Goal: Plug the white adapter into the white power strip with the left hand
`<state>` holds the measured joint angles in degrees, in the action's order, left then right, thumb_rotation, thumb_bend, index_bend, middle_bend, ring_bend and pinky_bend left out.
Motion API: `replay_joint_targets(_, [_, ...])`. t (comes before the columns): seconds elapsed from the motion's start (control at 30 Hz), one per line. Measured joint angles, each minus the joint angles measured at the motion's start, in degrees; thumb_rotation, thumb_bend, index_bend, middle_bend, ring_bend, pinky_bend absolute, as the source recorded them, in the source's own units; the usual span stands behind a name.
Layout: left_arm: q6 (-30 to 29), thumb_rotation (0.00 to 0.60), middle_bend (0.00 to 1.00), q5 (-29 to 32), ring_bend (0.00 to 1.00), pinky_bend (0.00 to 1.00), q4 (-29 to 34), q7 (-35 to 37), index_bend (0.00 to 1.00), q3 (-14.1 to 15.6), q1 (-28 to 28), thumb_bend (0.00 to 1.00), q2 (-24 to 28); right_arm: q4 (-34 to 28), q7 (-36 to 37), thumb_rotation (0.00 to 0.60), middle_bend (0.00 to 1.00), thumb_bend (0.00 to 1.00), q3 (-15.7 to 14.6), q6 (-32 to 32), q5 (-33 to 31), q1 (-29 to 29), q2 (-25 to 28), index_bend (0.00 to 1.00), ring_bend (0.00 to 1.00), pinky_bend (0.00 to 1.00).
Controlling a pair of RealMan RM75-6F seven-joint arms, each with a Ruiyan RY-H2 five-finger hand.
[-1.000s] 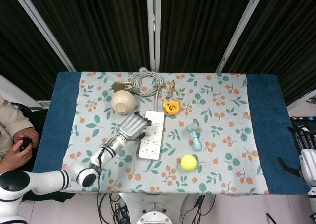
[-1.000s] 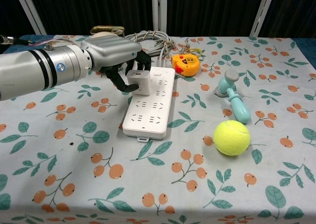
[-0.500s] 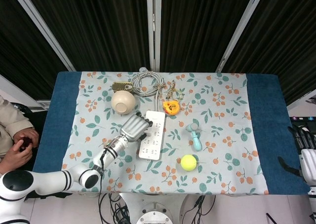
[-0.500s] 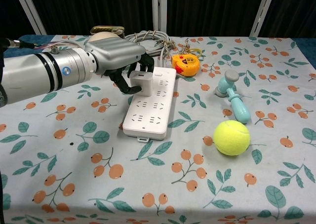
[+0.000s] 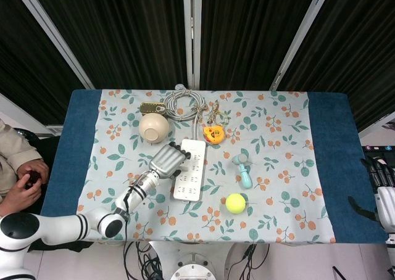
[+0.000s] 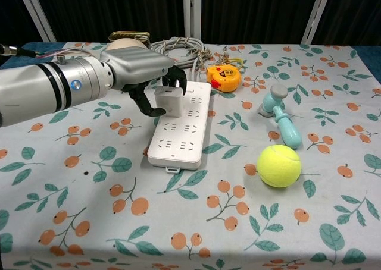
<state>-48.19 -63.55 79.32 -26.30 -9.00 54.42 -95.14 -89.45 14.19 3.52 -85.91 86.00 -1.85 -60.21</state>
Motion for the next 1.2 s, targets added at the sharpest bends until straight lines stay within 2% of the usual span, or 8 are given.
replay_joint_targets(0.23, [-1.66,0.600,0.30,0.11,0.22,0.24,1.96,0.66,0.21,-0.12,-0.90,0.27,1.02,0.39,0.63,0.600,0.00,0.18,-0.06,-0.45,0.34,0.20,-0.08,0.00,0.00,0.00])
replay_joint_targets(0.37, [-5.82,0.600,0.30,-1.11,0.22,0.21,4.57,3.86,0.20,-0.71,-3.19,0.24,2.57,0.61,1.17,0.600,0.00,0.19,-0.09,-0.63,0.62,0.25,0.18,0.00,0.00,0.00])
replay_joint_targets(0.53, [-16.42,0.600,0.30,-4.11,0.22,0.18,8.62,10.82,0.21,-1.43,-9.58,0.24,6.72,0.98,2.21,0.600,0.00,0.20,-0.38,0.22,1.08,-0.07,0.94,0.00,0.00,0.00])
replay_joint_targets(0.6, [-22.37,0.600,0.29,-5.50,0.17,0.13,9.80,13.90,0.22,-1.43,-13.87,0.24,9.53,1.17,2.90,0.600,0.00,0.20,-0.51,0.76,1.38,-0.37,1.25,0.00,0.00,0.00])
replay_joint_targets(0.67, [-25.89,0.600,0.25,-6.27,0.11,0.05,10.18,15.38,0.22,-1.17,-16.90,0.24,11.59,1.52,3.90,0.600,0.00,0.20,-0.59,1.10,1.78,-0.70,1.43,0.00,0.00,0.00])
replay_joint_targets(0.77, [-31.12,0.600,0.19,-7.72,0.03,0.00,10.41,17.52,0.20,0.39,-22.93,0.24,16.28,2.26,6.00,0.600,0.01,0.20,-0.64,1.43,2.36,-1.18,1.53,0.00,0.00,0.00])
replay_joint_targets(0.9, [-36.69,0.600,0.18,-8.64,0.02,0.00,10.66,19.34,0.19,3.51,-30.61,0.24,20.90,3.94,8.05,0.600,0.01,0.20,-0.53,1.35,3.32,-1.86,1.13,0.00,0.00,0.00])
replay_joint_targets(1.2, [-44.55,0.600,0.17,-10.23,0.02,0.00,13.50,18.42,0.18,10.25,-42.76,0.24,23.98,4.04,5.46,0.600,0.01,0.20,-0.99,-0.49,4.64,-1.60,-0.94,0.00,0.00,0.00])
